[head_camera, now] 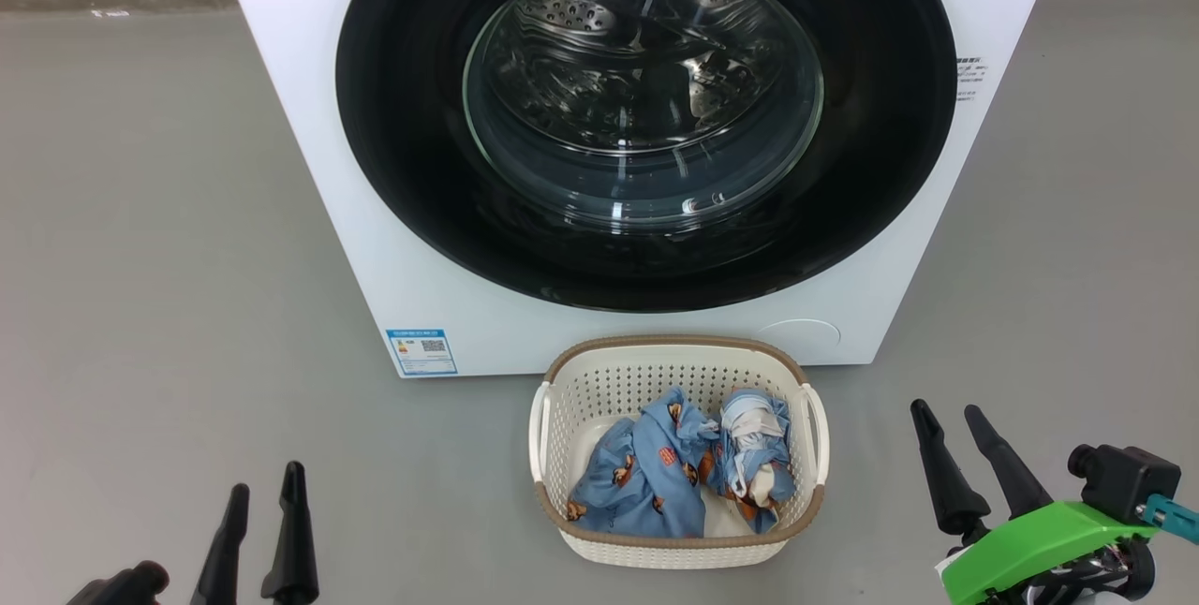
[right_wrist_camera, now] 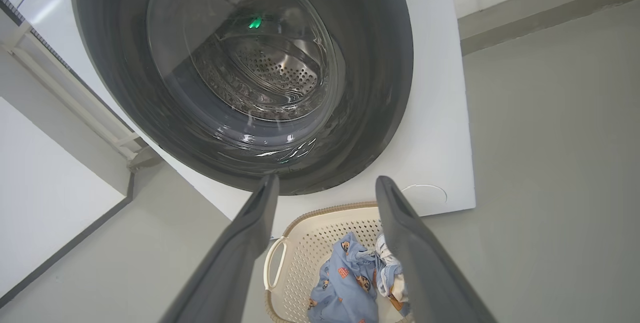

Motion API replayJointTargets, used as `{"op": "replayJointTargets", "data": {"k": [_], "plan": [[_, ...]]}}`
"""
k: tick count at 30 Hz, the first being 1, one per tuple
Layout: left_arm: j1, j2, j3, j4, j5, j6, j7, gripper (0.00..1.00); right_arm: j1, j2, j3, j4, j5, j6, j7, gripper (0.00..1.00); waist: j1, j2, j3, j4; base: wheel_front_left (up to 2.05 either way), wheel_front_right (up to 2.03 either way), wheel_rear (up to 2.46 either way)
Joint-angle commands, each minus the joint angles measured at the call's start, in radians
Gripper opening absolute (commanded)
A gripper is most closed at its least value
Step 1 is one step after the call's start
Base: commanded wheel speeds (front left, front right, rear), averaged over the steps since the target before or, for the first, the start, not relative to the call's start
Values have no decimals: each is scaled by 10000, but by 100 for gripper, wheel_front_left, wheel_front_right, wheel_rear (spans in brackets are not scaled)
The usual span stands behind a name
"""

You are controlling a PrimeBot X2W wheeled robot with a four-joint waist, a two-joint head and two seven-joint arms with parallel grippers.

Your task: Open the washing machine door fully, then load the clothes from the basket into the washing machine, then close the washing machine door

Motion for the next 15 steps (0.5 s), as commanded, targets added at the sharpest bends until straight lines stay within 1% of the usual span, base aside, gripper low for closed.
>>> {"op": "replayJointTargets", "data": {"k": [1,15], "plan": [[-287,254,193,-218,458,-47,-207,100,-413,-251,204,-271,-491,45,-201,100,0,0,7,-1,0,0,0],[-290,347,188,-201,1949,-56,-619,100,-423,-465,501,-314,-1929,52,-616,100,0,0,4,-16,0,0,0]]}}
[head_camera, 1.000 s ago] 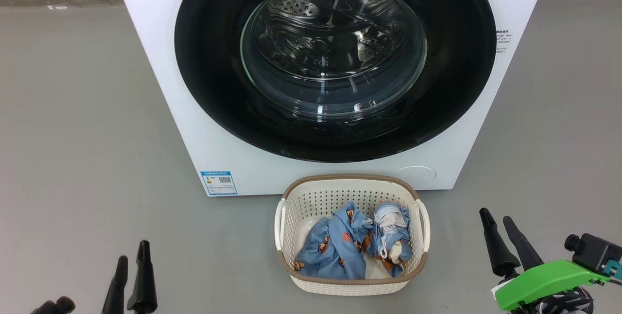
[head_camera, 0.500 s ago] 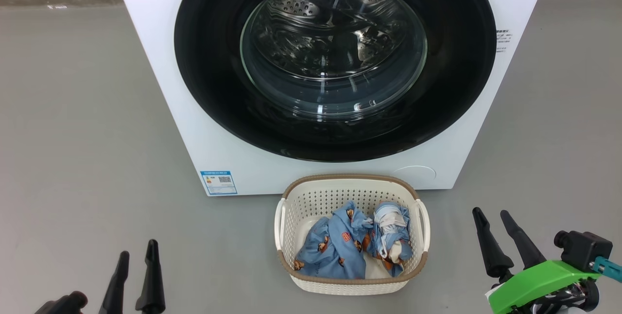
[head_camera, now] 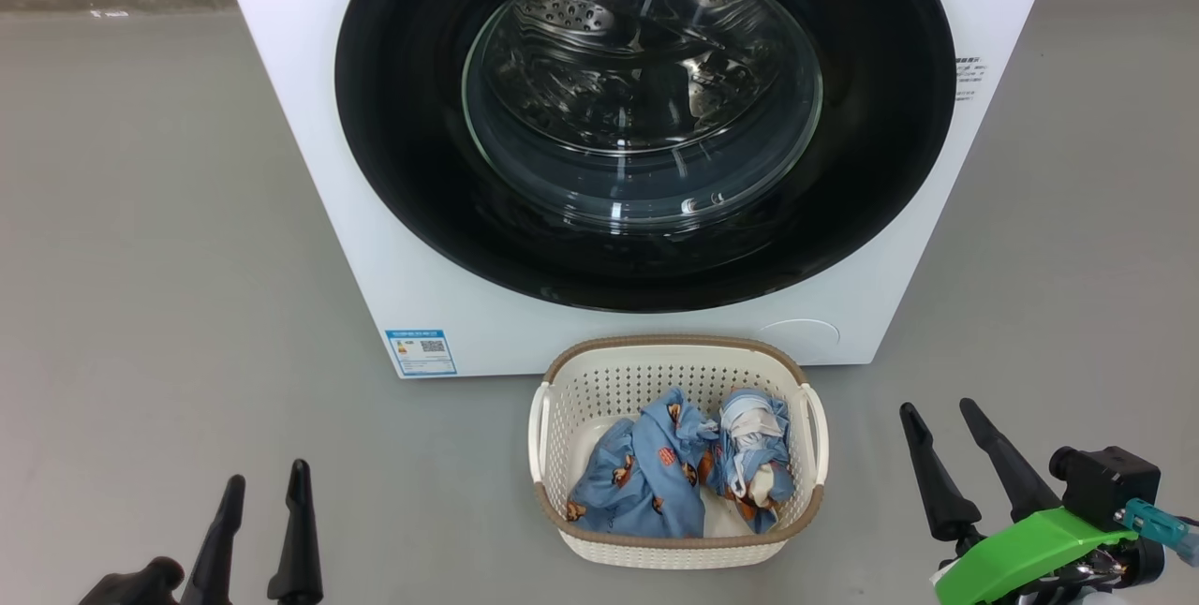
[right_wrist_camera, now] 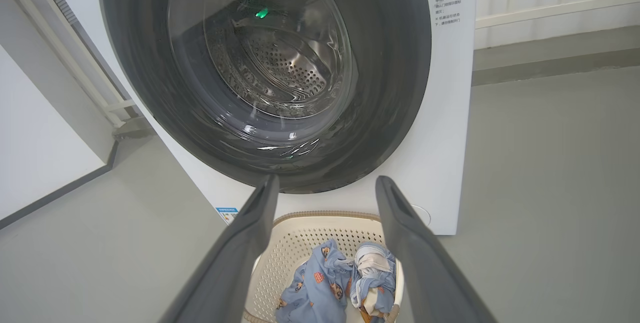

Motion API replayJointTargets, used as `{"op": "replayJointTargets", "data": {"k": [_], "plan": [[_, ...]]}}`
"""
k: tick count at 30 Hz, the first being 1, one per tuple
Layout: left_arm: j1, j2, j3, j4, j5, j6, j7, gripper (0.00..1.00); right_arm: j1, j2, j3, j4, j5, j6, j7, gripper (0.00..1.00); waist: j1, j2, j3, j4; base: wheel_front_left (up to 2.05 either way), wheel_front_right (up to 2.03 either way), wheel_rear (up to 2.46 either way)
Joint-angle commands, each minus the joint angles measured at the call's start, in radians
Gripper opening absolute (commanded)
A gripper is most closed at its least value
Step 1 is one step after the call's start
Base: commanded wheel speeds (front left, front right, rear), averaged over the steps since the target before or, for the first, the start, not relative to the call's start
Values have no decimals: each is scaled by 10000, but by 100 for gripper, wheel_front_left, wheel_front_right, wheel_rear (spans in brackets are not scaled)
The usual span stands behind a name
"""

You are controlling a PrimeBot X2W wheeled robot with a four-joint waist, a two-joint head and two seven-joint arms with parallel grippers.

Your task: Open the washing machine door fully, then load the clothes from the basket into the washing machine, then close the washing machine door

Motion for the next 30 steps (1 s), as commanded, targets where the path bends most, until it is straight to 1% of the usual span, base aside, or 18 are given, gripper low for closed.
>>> {"op": "replayJointTargets", "data": {"k": [1,16,30], "plan": [[-288,219,247,-196,321,-42,-168,100,-405,-225,190,-274,-340,50,-190,100,0,0,-1,-6,0,0,0],[-328,354,174,43,1647,-52,-609,100,-262,-320,78,-326,-1907,58,-634,100,0,0,40,-62,0,0,0],[-494,390,380,518,1256,-52,-621,100,-18,-54,-642,-331,-2076,58,-646,100,0,0,137,-113,0,0,0]]}}
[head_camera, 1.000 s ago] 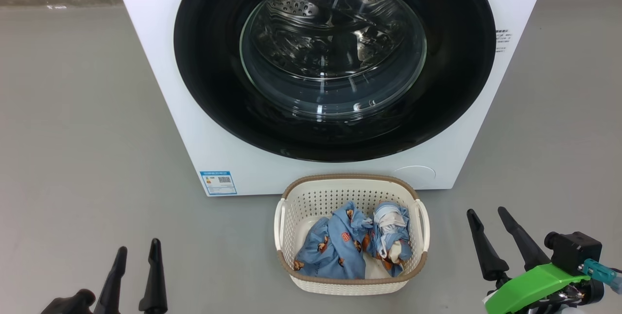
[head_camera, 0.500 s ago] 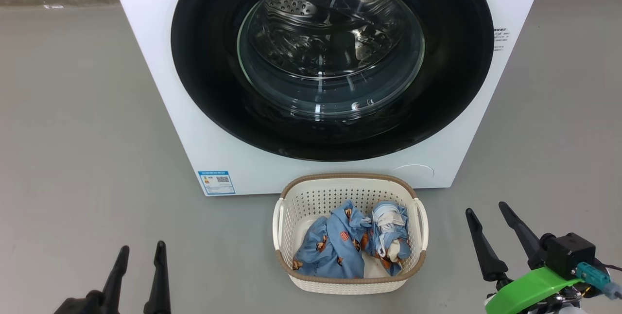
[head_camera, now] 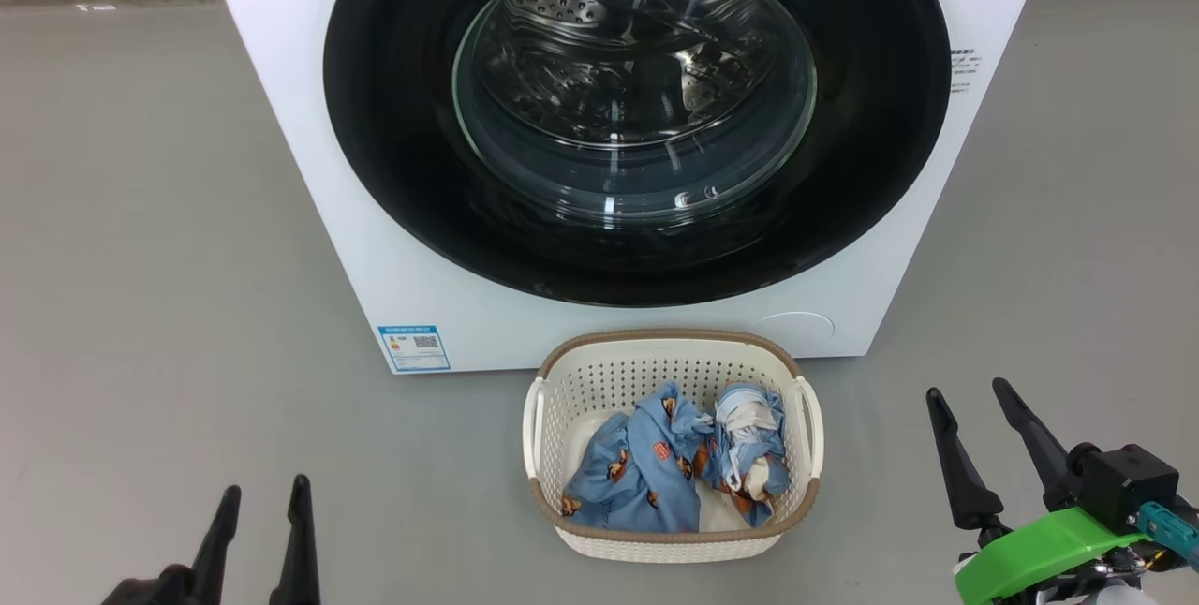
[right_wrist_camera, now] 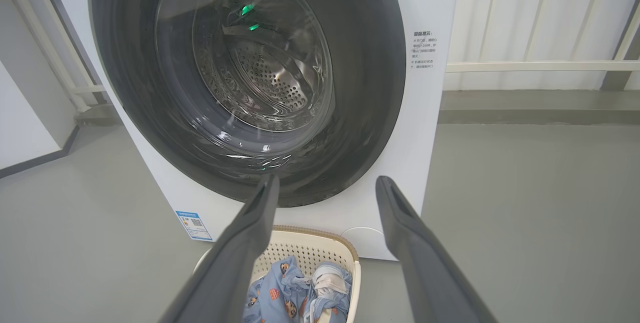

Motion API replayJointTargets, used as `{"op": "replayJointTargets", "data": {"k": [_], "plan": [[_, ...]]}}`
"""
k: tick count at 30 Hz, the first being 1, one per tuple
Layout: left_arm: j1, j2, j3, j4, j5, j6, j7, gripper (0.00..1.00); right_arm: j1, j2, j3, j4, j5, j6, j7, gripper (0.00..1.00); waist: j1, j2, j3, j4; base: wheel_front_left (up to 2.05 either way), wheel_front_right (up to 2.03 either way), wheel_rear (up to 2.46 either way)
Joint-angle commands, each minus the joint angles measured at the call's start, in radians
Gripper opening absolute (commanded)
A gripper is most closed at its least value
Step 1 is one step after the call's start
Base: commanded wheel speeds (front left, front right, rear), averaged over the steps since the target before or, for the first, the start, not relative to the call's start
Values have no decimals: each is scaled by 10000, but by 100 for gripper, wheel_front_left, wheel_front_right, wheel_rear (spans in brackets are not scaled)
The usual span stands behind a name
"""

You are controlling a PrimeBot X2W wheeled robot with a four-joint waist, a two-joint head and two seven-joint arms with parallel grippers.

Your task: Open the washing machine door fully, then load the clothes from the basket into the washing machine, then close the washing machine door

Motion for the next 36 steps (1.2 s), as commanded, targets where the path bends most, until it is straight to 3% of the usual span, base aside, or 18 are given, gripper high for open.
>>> {"op": "replayJointTargets", "data": {"k": [1,17,36], "plan": [[-440,232,375,-160,-57,-37,-136,100,-52,-103,105,-278,-182,46,-122,100,0,0,18,-17,0,0,0],[-543,62,618,-376,555,-37,-136,100,-68,-27,33,-345,-220,46,-122,100,0,0,44,-30,20,20,-41],[-609,146,466,-424,420,-37,-136,100,-124,23,25,-386,-227,46,-122,100,0,0,130,-49,114,114,-229]]}}
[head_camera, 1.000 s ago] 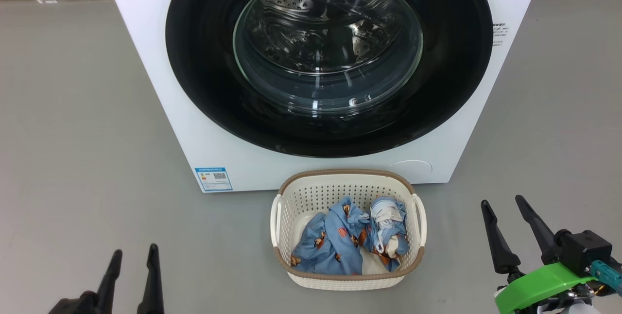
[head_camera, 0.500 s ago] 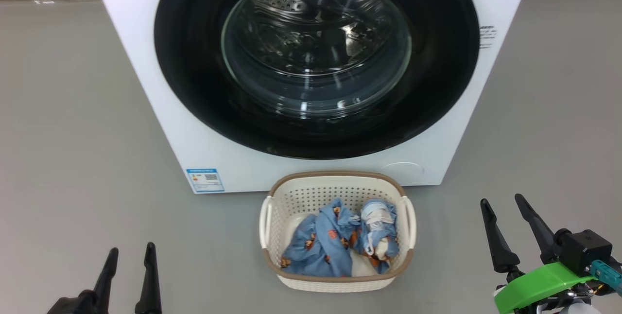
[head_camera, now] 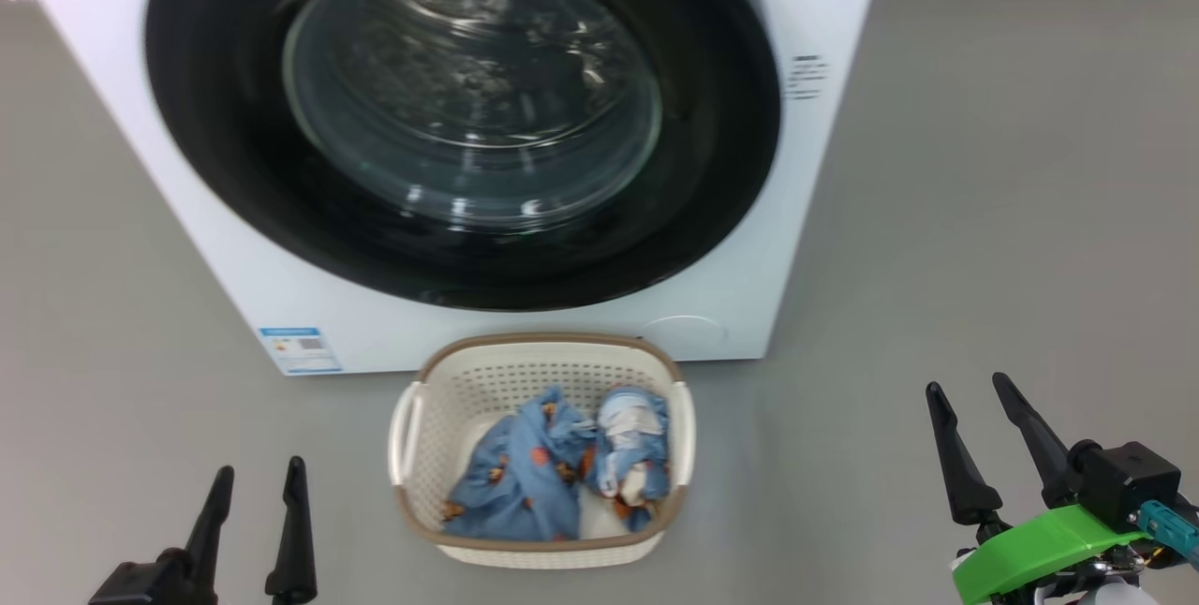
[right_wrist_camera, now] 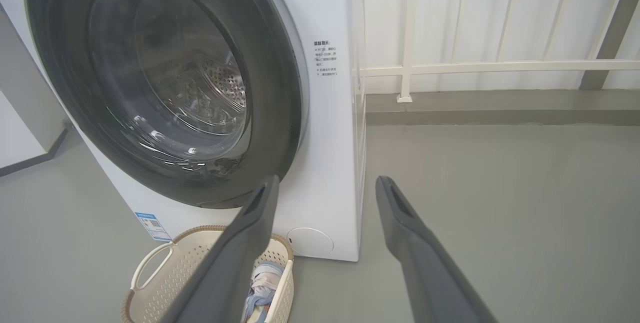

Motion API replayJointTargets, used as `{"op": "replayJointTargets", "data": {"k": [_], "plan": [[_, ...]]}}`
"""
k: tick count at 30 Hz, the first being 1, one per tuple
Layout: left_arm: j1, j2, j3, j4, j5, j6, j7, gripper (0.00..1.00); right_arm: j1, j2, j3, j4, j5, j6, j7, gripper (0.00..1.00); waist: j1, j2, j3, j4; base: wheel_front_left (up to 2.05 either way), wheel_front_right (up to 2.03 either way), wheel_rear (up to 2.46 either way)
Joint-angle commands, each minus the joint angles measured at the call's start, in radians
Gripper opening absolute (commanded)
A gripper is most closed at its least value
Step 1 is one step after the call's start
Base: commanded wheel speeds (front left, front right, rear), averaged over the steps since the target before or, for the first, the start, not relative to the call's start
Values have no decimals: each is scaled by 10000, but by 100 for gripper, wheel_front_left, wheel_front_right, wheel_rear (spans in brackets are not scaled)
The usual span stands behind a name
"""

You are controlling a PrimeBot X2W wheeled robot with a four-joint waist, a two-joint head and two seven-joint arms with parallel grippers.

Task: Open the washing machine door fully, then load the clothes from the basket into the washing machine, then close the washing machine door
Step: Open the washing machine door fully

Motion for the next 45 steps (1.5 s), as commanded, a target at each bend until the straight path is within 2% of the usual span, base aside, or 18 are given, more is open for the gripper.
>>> {"op": "replayJointTargets", "data": {"k": [1,16,32,33,34,35,36,37,45], "plan": [[-380,190,258,-316,-42,-37,-136,100,-122,-117,154,-247,-162,46,-122,100,0,0,-1,-14,123,123,-246],[-315,182,116,-605,-488,-37,-136,100,-112,-143,185,-246,-132,46,-122,100,0,0,-25,-36,103,103,-205],[-197,68,-30,-558,-569,-37,-136,100,-239,-25,340,-287,200,46,-122,100,0,0,-10,41,9,9,-18],[-185,39,-37,-562,-576,-37,-136,100,-288,14,351,-292,354,46,-122,85,0,0,7,49,0,0,0],[-170,7,-46,-559,-588,-37,-136,100,-356,49,371,-290,538,46,-122,47,0,0,33,54,0,0,0],[-157,-25,-60,-559,-598,-37,-136,100,-451,83,380,-300,734,46,-122,33,0,0,64,59,0,0,0],[-150,-56,-67,-560,-612,-37,-136,100,-567,114,380,-318,932,46,-122,15,0,0,96,63,0,0,0],[-147,-86,-70,-558,-625,-37,-136,100,-701,161,377,-340,1172,46,-122,2,0,0,138,68,0,0,0],[-343,-296,-178,-592,-700,-37,-136,100,-2169,465,228,-424,3924,46,-122,0,0,0,495,291,0,0,0]]}}
